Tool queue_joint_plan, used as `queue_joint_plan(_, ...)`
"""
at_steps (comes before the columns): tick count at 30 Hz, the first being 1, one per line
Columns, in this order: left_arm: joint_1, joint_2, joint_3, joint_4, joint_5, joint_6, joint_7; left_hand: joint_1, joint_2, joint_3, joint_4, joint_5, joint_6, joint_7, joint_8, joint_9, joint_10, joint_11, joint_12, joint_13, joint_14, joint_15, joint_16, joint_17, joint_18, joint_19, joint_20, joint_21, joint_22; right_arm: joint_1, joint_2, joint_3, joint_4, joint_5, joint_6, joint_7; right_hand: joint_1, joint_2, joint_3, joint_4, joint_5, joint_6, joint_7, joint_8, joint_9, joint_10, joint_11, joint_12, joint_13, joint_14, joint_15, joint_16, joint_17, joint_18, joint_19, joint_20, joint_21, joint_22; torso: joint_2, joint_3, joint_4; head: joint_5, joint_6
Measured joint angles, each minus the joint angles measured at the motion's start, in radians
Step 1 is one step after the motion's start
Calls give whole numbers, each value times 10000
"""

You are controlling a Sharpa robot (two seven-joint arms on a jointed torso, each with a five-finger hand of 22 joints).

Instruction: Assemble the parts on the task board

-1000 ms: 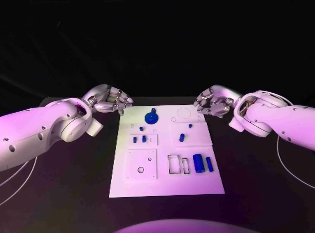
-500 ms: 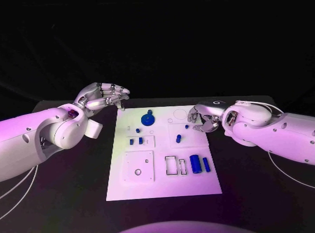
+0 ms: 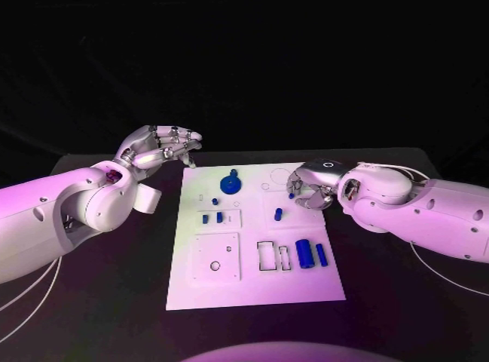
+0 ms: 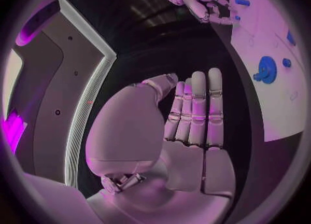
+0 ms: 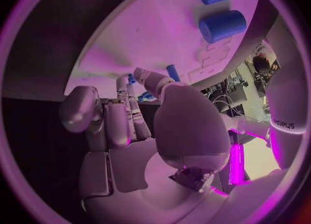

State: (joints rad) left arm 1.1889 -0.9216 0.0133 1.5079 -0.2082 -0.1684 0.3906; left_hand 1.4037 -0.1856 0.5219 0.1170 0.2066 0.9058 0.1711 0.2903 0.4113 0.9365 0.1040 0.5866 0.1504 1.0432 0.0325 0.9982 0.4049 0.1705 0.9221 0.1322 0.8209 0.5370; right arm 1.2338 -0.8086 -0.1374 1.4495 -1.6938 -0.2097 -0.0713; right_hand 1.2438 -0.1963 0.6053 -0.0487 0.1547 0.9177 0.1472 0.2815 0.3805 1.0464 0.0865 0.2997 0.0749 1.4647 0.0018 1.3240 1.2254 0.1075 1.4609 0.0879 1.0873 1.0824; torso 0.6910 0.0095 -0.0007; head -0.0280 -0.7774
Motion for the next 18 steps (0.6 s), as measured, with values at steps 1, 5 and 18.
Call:
queue_joint_plan(1,0,-3,0,9,13,-16,7,0,0,-2,2,0,0,0,-25,0,0,0,0,-7,0,0,0,0,0,0,0,0,0,-10,22,4,-6,-17,-20,-6,45,45,66,-9,-24,33,-23,0,14,47,-28,0,7,0,0,54,43,0,0,0,117,117,1,0,-5,8,-4)
queue_joint_plan(5,-1,-11,0,46,45,-50,15,0,0,-2,2,0,-35,35,-25,0,0,0,0,-7,0,0,0,0,0,0,0,0,-12,-41,92,7,-67,-46,-93,-23,103,167,259,-64,-212,148,-2,0,46,185,-26,0,14,0,0,143,137,0,0,0,402,406,4,1,-10,32,-33)
queue_joint_plan(18,-1,-37,1,112,60,-66,2,1,0,-3,2,0,-70,70,-62,8,-35,34,-37,-18,1,0,-38,-8,1,0,1,-39,-22,-83,285,-3,-271,-35,-151,-92,89,358,409,-22,-250,280,10,3,62,437,-95,0,72,38,-39,218,244,-153,35,-36,769,835,1,13,-12,71,-97)
